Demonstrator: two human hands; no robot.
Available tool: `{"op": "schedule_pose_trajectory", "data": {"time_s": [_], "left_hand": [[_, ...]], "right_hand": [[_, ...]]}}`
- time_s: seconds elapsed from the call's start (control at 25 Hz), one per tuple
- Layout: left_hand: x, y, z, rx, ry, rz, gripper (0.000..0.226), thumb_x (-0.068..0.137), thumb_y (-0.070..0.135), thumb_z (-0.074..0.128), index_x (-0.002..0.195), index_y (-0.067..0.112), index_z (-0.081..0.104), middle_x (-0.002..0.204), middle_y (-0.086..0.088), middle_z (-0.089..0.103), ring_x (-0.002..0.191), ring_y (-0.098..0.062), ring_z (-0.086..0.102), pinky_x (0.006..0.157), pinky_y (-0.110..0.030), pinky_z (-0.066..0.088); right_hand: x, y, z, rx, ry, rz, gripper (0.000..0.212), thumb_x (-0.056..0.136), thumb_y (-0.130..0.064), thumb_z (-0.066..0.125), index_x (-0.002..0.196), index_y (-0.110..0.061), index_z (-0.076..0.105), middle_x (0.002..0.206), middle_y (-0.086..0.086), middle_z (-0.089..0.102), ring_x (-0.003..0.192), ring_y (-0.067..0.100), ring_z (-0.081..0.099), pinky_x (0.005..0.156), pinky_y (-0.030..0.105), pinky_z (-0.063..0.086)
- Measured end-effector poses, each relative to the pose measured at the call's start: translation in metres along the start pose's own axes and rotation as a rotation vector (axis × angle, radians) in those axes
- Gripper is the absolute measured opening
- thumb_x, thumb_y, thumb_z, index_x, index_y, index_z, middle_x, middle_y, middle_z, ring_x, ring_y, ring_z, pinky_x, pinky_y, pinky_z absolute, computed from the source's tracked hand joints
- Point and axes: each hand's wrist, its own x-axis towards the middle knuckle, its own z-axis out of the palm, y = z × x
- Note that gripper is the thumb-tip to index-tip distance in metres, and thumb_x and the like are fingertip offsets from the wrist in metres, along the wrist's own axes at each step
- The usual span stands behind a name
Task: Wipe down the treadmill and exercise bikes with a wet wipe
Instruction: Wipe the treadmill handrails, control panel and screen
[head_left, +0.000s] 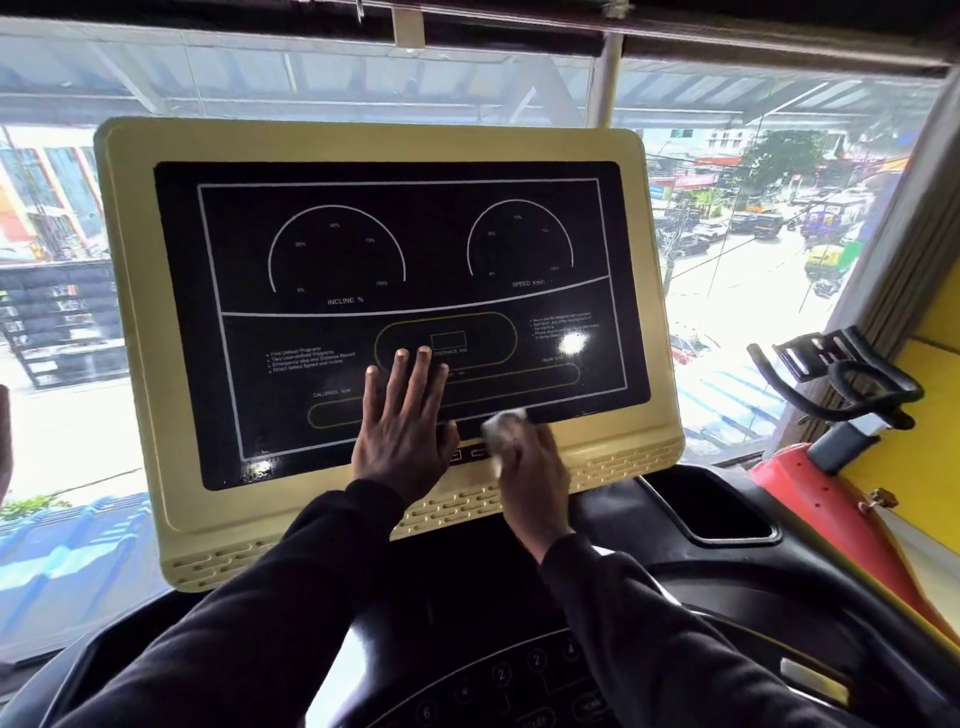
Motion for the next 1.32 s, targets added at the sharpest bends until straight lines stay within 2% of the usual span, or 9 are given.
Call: {"op": "schedule_pose_trajectory", "data": {"time_s": [0.08, 0.24, 0.4, 0.6, 0.8, 0.92, 1.04, 1.2, 1.32], "left_hand": [[-0.001, 0.001, 0.000, 0.007, -0.007, 0.003, 0.069, 0.094, 0.047, 0.028, 0.153, 0.011, 0.027, 0.164, -0.012, 0.013, 0.151, -0.031, 0.006, 0.120, -0.054, 0.002], [0.000, 0.000, 0.000, 0.001, 0.004, -0.003, 0.071, 0.091, 0.047, 0.035, 0.152, 0.011, 0.032, 0.163, -0.012, 0.015, 0.151, -0.031, 0.009, 0.121, -0.052, 0.002], [-0.001, 0.002, -0.002, -0.014, 0.023, 0.004, 0.071, 0.095, 0.051, 0.031, 0.152, 0.009, 0.030, 0.163, -0.013, 0.017, 0.151, -0.031, 0.010, 0.121, -0.051, 0.001], [0.002, 0.004, -0.004, -0.026, 0.014, -0.025, 0.075, 0.088, 0.050, 0.038, 0.150, 0.008, 0.036, 0.160, -0.014, 0.025, 0.148, -0.032, 0.016, 0.119, -0.054, 0.008], [0.029, -0.001, -0.023, -0.154, 0.070, -0.057, 0.058, 0.088, 0.041, 0.041, 0.137, 0.010, 0.050, 0.140, -0.009, 0.045, 0.132, -0.032, 0.041, 0.111, -0.052, 0.023], [0.058, -0.012, -0.031, -0.179, 0.114, -0.052, 0.061, 0.083, 0.035, 0.041, 0.138, 0.009, 0.050, 0.143, -0.011, 0.046, 0.139, -0.033, 0.035, 0.115, -0.057, 0.022], [0.087, -0.017, -0.035, -0.190, 0.094, -0.050, 0.065, 0.085, 0.038, 0.035, 0.143, 0.010, 0.046, 0.152, -0.012, 0.038, 0.145, -0.034, 0.025, 0.119, -0.058, 0.014], [0.101, -0.016, -0.028, -0.137, 0.089, -0.070, 0.065, 0.088, 0.040, 0.033, 0.146, 0.011, 0.042, 0.159, -0.012, 0.029, 0.148, -0.034, 0.020, 0.120, -0.056, 0.009], [0.101, -0.017, -0.017, -0.055, 0.108, -0.059, 0.065, 0.092, 0.041, 0.033, 0.148, 0.009, 0.041, 0.160, -0.014, 0.026, 0.147, -0.035, 0.020, 0.118, -0.054, 0.005]], "right_hand": [[-0.008, -0.003, 0.002, -0.011, -0.135, -0.227, 0.020, 0.095, -0.019, 0.042, 0.109, -0.027, 0.053, 0.090, 0.003, 0.057, 0.064, 0.007, 0.049, 0.046, 0.022, 0.044], [0.029, 0.013, -0.003, 0.043, 0.040, 0.071, 0.029, 0.099, -0.025, 0.039, 0.117, -0.019, 0.062, 0.100, 0.008, 0.057, 0.074, 0.009, 0.051, 0.057, 0.032, 0.055], [0.029, 0.000, 0.007, 0.043, -0.196, -0.281, 0.026, 0.097, -0.018, 0.048, 0.118, -0.016, 0.063, 0.096, 0.004, 0.055, 0.073, 0.014, 0.056, 0.059, 0.030, 0.052], [0.065, 0.004, -0.002, 0.081, -0.019, -0.009, 0.026, 0.096, -0.010, 0.053, 0.120, -0.013, 0.062, 0.099, 0.004, 0.054, 0.074, 0.007, 0.052, 0.059, 0.026, 0.055], [0.067, -0.003, -0.005, 0.031, -0.220, -0.264, 0.025, 0.100, -0.032, 0.040, 0.112, -0.029, 0.062, 0.092, -0.002, 0.051, 0.069, 0.009, 0.054, 0.059, 0.029, 0.053], [0.090, -0.010, -0.002, 0.028, -0.022, 0.040, 0.025, 0.098, -0.018, 0.044, 0.112, -0.024, 0.063, 0.096, -0.001, 0.050, 0.074, 0.011, 0.053, 0.065, 0.037, 0.055], [0.087, -0.026, -0.001, -0.013, -0.219, -0.194, 0.023, 0.102, -0.021, 0.044, 0.115, -0.026, 0.061, 0.095, -0.001, 0.048, 0.072, 0.013, 0.056, 0.064, 0.033, 0.056], [0.118, -0.011, -0.007, 0.046, 0.026, 0.013, 0.021, 0.101, -0.024, 0.049, 0.115, -0.022, 0.064, 0.100, 0.003, 0.054, 0.073, 0.007, 0.049, 0.068, 0.026, 0.052], [0.119, -0.012, 0.001, 0.071, -0.082, -0.232, 0.019, 0.101, -0.032, 0.047, 0.116, -0.028, 0.058, 0.098, 0.001, 0.052, 0.078, 0.015, 0.054, 0.070, 0.031, 0.050]]}}
